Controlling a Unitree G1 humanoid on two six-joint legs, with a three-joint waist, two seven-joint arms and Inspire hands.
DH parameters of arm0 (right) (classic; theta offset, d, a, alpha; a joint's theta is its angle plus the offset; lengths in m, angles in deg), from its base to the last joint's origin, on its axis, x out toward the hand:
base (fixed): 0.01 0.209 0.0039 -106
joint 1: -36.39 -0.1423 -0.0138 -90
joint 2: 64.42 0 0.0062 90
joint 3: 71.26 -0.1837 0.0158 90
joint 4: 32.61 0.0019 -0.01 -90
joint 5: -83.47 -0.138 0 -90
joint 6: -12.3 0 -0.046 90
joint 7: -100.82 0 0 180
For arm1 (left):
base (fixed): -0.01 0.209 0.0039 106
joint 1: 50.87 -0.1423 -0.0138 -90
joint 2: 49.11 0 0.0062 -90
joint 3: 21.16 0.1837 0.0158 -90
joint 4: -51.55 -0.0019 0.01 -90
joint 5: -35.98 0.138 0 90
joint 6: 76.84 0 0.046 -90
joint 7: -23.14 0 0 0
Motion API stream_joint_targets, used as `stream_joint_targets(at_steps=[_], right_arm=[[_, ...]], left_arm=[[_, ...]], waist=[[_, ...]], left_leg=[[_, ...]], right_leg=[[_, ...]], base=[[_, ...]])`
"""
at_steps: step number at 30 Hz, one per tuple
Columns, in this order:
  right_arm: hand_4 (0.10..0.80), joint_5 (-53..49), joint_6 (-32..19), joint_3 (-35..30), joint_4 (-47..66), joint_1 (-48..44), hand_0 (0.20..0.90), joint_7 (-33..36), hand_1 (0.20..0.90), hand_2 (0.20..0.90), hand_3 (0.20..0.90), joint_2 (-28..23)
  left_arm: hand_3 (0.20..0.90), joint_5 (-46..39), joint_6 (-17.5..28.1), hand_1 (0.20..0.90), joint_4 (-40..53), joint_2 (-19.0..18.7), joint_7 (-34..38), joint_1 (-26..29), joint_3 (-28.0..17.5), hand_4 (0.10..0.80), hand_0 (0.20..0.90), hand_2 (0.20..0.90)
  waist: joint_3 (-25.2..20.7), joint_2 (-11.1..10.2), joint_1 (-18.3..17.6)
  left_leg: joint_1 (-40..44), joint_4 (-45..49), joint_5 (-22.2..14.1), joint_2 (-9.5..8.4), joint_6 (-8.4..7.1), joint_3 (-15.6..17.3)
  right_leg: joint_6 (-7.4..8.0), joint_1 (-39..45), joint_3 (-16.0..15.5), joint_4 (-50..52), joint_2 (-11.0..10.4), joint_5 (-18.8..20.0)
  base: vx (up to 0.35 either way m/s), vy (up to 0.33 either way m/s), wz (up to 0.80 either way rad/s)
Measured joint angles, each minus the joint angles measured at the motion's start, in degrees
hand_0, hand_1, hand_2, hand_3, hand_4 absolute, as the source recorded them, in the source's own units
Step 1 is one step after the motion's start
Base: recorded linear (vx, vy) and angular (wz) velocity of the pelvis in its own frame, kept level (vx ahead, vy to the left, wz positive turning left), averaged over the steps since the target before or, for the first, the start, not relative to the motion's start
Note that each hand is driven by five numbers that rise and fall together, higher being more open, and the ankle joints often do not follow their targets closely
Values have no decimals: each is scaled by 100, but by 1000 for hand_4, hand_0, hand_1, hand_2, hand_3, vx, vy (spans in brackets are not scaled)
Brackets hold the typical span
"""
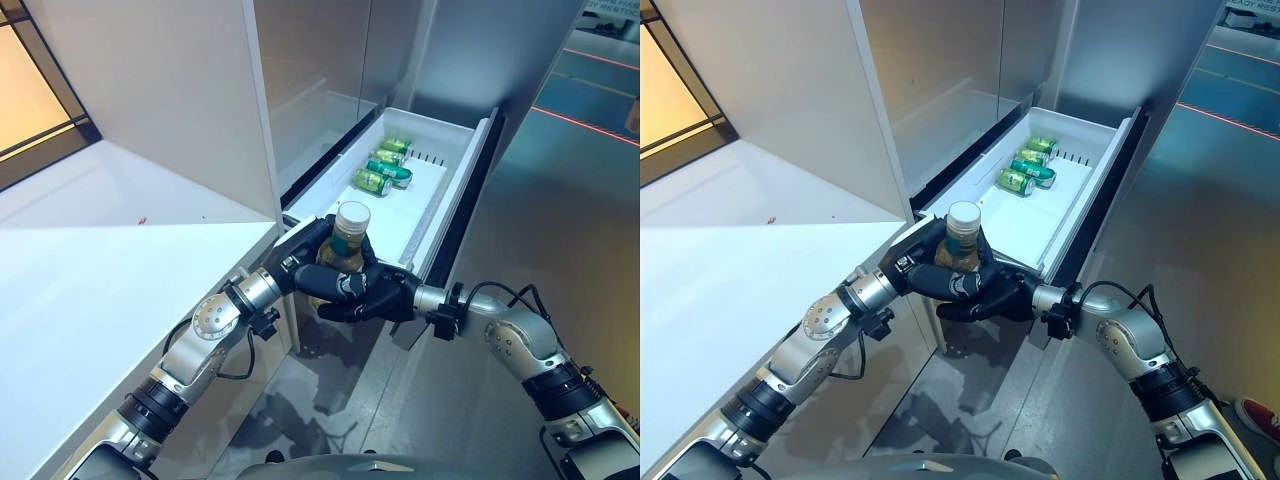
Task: Put drinks into fridge and close the fridge
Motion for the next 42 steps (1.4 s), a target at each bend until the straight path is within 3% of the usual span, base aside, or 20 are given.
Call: stream_joint_targets(at_steps=[1, 2, 3, 17, 19, 20, 21, 25, 29, 35, 42], right_arm=[[295, 0, -7, 9, 0, 0, 467, 14, 467, 467, 395, -1], [295, 1, -9, 10, 0, 2, 467, 21, 467, 467, 395, 0], [100, 4, -22, 18, 0, 4, 300, 44, 300, 300, 200, -1], [100, 402, -506, 216, 100, 53, 300, 172, 300, 300, 200, -96], [100, 459, -596, 236, 103, 55, 300, 232, 300, 300, 200, -96], [100, 501, -652, 243, 104, 59, 300, 258, 300, 300, 200, -96], [100, 559, -722, 245, 127, 68, 300, 294, 300, 300, 200, -96], [100, 820, -959, 243, 214, 75, 300, 484, 300, 300, 200, -89], [100, 1461, -1263, 197, 271, 68, 300, 931, 300, 300, 200, -74], [100, 1713, -1267, 24, 332, 47, 300, 1515, 300, 300, 200, -136], [100, 2080, -1268, -242, 292, -197, 300, 2213, 300, 300, 200, -428]], left_arm=[[200, 1, 0, 300, 0, 5, -2, 0, 4, 100, 300, 300], [200, 0, 0, 300, 0, 12, -10, 0, 4, 100, 300, 300], [200, -2, 0, 300, 0, 20, -36, 0, 4, 100, 300, 300], [200, -238, -48, 300, 3, 47, -18, 18, 4, 100, 300, 300], [359, -239, -71, 436, 4, 79, 36, 18, 3, 259, 436, 436], [744, -238, -87, 766, 9, 101, 67, 18, -4, 644, 766, 766], [900, -238, -99, 900, 32, 131, 123, 18, -7, 800, 900, 900], [900, -196, -83, 900, 58, 247, 293, 20, -65, 800, 900, 900], [900, 370, 118, 900, 167, 393, 780, 20, -134, 800, 900, 900], [900, 928, 744, 900, 496, 556, 1530, 130, -328, 800, 900, 900], [900, 1017, 869, 900, 492, 635, 2182, 175, -717, 800, 900, 900]], waist=[[0, 0, 0], [0, 0, -1], [0, 0, -2], [-1, 3, -57], [-1, 3, -55], [-1, 3, -55], [-1, 3, -55], [-1, 3, -58], [0, 4, -47], [3, 6, -28], [12, 2, 34]], left_leg=[[-1, 0, 0, 0, 0, -1], [-1, 0, 0, 0, 0, -1], [-1, 0, 0, 0, 0, -1], [0, 0, 1, -11, 1, -24], [-2, 0, 1, -11, 1, -26], [-5, 0, 1, -11, 1, -27], [-11, 0, 1, -13, 1, -29], [-15, 0, 0, -13, 2, -32], [-32, 0, 0, -14, 2, -43], [-69, 0, 0, -15, 2, -78], [-134, 1, 1, -21, 2, -156]], right_leg=[[0, 0, 0, -1, 1, 0], [0, 0, 0, -2, 0, 0], [0, 2, 0, -2, 0, 0], [0, 12, 17, -14, -1, 0], [0, 11, 17, -14, -1, 0], [0, 10, 17, -16, -1, 0], [0, 6, 17, -19, -1, 0], [-1, 8, 17, -35, -1, 0], [-1, 6, 9, -47, -1, 1], [-1, 2, -16, -62, 0, 1], [0, -12, -79, -81, -1, 0]], base=[[0, 0, 0], [0, 0, 0], [0, 0, 0], [0, 0, 0], [0, 0, 0], [0, 0, 0], [0, 0, 0], [0, 0, 0], [0, 0, 0], [-4, -4, 2], [1, -11, 5]])
